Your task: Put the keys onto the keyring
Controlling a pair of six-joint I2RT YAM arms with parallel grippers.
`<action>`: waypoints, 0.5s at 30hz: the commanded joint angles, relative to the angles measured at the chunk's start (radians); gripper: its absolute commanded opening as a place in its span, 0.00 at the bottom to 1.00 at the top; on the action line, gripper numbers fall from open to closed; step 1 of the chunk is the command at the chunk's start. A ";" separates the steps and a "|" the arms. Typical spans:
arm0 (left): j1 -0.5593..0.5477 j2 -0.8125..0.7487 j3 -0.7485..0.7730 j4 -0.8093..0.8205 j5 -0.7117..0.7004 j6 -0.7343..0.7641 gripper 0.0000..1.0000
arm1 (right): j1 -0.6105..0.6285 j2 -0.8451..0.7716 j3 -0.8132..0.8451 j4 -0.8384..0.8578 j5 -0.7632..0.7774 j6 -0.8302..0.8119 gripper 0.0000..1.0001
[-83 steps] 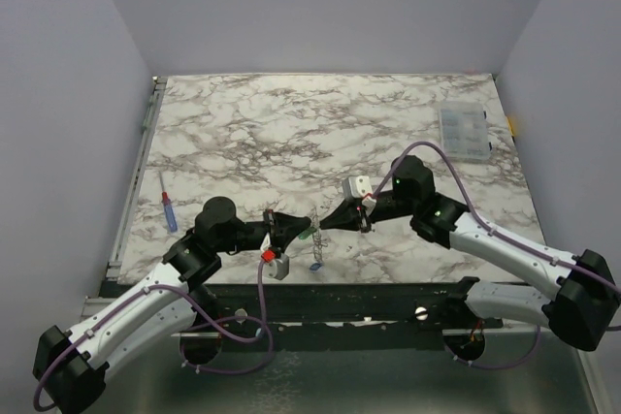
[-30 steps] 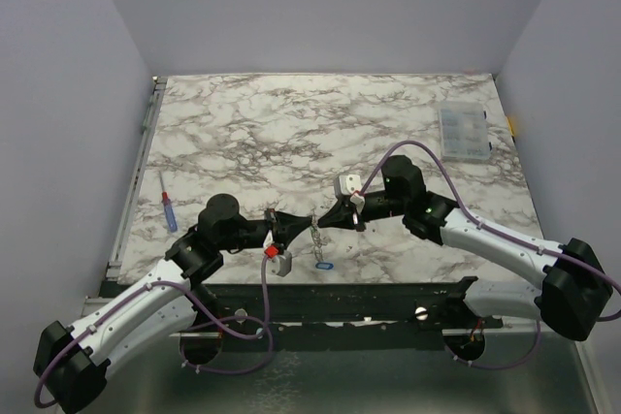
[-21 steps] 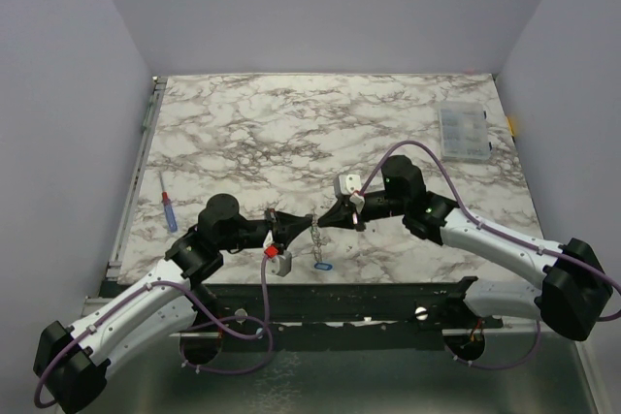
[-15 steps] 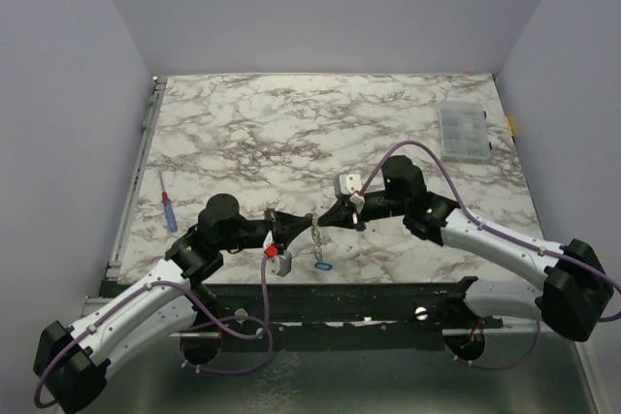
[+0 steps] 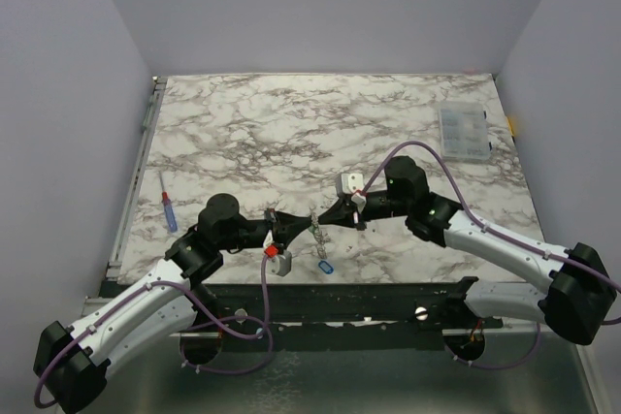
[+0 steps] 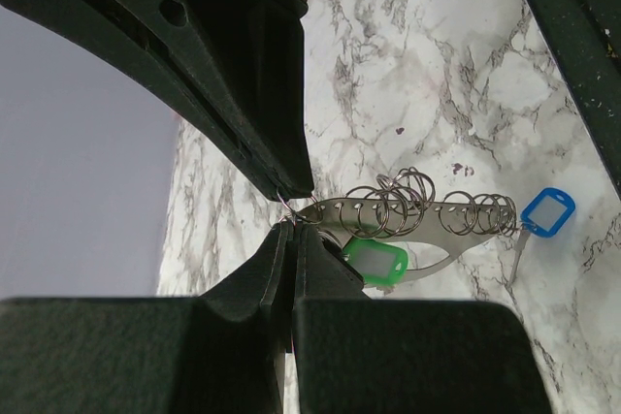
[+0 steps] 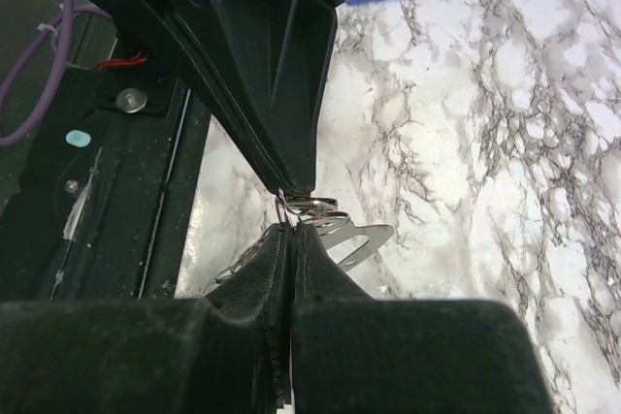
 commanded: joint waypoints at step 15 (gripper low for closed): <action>-0.003 0.001 0.034 -0.028 0.038 -0.014 0.00 | 0.001 -0.011 0.007 0.070 0.117 0.036 0.01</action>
